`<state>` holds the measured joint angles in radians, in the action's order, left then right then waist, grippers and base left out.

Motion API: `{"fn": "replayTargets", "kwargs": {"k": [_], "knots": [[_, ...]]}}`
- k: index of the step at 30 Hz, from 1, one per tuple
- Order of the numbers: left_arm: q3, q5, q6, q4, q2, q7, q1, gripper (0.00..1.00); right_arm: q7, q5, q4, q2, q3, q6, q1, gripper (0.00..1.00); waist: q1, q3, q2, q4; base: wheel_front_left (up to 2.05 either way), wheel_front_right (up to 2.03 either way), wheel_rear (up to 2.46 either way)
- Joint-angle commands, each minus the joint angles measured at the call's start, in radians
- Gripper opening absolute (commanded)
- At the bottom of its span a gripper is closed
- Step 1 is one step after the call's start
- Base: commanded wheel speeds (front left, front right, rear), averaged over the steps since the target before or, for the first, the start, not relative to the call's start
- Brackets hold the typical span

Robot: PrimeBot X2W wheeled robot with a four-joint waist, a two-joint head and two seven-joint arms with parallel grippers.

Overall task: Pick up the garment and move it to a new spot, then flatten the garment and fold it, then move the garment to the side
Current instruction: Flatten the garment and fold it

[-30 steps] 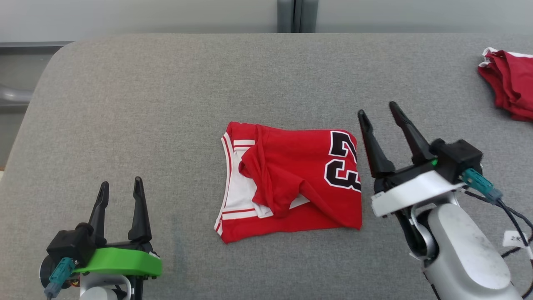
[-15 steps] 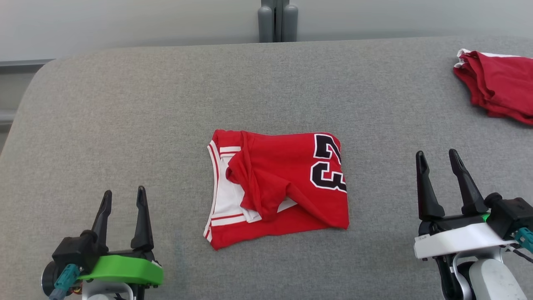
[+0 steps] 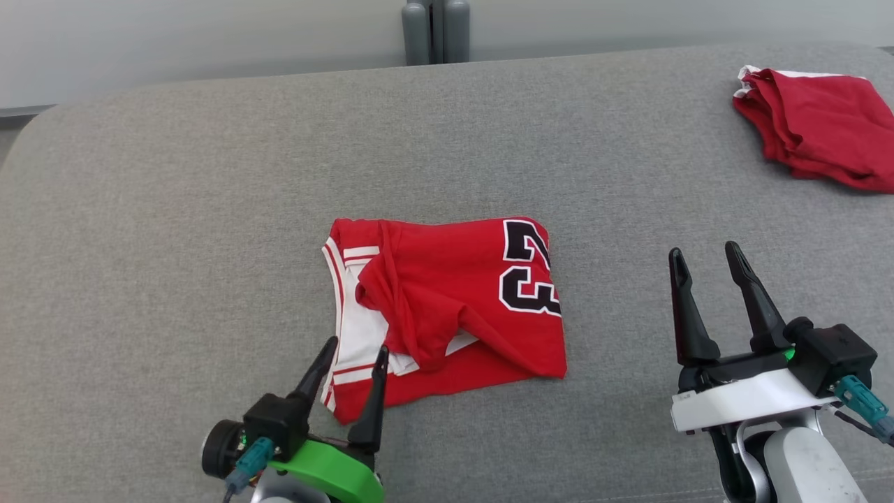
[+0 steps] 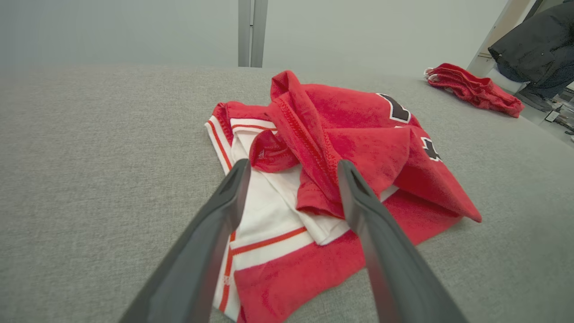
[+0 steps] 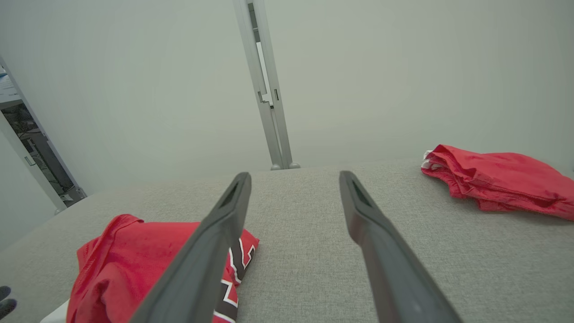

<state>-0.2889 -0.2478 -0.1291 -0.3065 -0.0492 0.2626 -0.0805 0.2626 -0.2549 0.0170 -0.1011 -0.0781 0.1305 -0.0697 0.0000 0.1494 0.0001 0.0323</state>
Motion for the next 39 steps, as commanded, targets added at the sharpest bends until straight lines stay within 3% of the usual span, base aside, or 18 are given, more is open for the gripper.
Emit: {"fn": "replayTargets", "kwargs": {"k": [1, 7, 14, 15, 16, 17, 18, 32, 38, 39], "knots": [[-0.023, -0.007, -0.002, -0.017, -0.003, 0.002, -0.024, 1.00, 0.003, 0.001, 0.003, 0.002, -0.002, 0.000, -0.015, 1.00, 0.0000, 0.013, -0.0001, -0.022, 0.00, 0.00, 0.00], [-0.112, -0.028, -0.003, -0.091, -0.007, 0.002, -0.060, 1.00, 0.003, 0.005, -0.001, 0.008, -0.005, 0.000, -0.023, 1.00, 0.0000, 0.039, -0.0001, -0.073, 0.00, 0.00, 0.00], [-0.117, -0.046, -0.003, -0.159, -0.014, 0.002, -0.099, 1.00, 0.003, -0.002, -0.007, 0.011, 0.008, 0.000, -0.031, 1.00, 0.0000, 0.061, -0.0001, -0.110, 0.00, 0.00, 0.00], [-0.114, -0.048, -0.003, -0.167, -0.015, 0.002, -0.104, 0.85, 0.003, -0.002, -0.008, 0.011, 0.008, 0.000, -0.031, 1.00, 0.0000, 0.062, -0.0001, -0.111, 0.00, 0.00, 0.00], [-0.110, -0.052, -0.003, -0.175, -0.017, 0.002, -0.110, 0.40, 0.003, -0.001, -0.009, 0.012, 0.010, 0.000, -0.031, 1.00, 0.0000, 0.063, -0.0001, -0.113, 0.00, 0.00, 0.00], [-0.108, -0.055, -0.003, -0.182, -0.019, 0.002, -0.113, 0.26, 0.003, 0.000, -0.009, 0.013, 0.011, 0.000, -0.030, 1.00, 0.0000, 0.063, -0.0001, -0.113, 0.00, 0.00, 0.00], [-0.108, -0.058, -0.003, -0.189, -0.021, 0.002, -0.118, 0.00, 0.003, 0.001, -0.010, 0.014, 0.013, 0.000, -0.029, 1.00, 0.0000, 0.063, -0.0001, -0.112, 0.00, 0.00, 0.00], [-0.040, -0.017, -0.003, -0.028, -0.111, 0.002, -0.052, 0.00, 0.003, 0.003, -0.004, 0.021, 0.038, 0.000, -0.006, 1.00, 0.0000, 0.044, -0.0001, -0.043, 0.00, 0.00, 0.00], [-0.055, -0.041, -0.003, -0.045, -0.096, 0.002, -0.002, 0.00, 0.003, -0.003, 0.008, 0.014, 0.037, 0.000, -0.011, 1.00, 0.0000, 0.044, -0.0001, -0.032, 0.00, 0.00, 0.00], [-0.055, -0.045, -0.003, -0.052, -0.089, 0.002, 0.005, 0.30, 0.003, -0.004, 0.010, 0.013, 0.039, 0.000, -0.009, 1.00, 0.0000, 0.043, -0.0001, -0.031, 0.00, 0.00, 0.00]]}}
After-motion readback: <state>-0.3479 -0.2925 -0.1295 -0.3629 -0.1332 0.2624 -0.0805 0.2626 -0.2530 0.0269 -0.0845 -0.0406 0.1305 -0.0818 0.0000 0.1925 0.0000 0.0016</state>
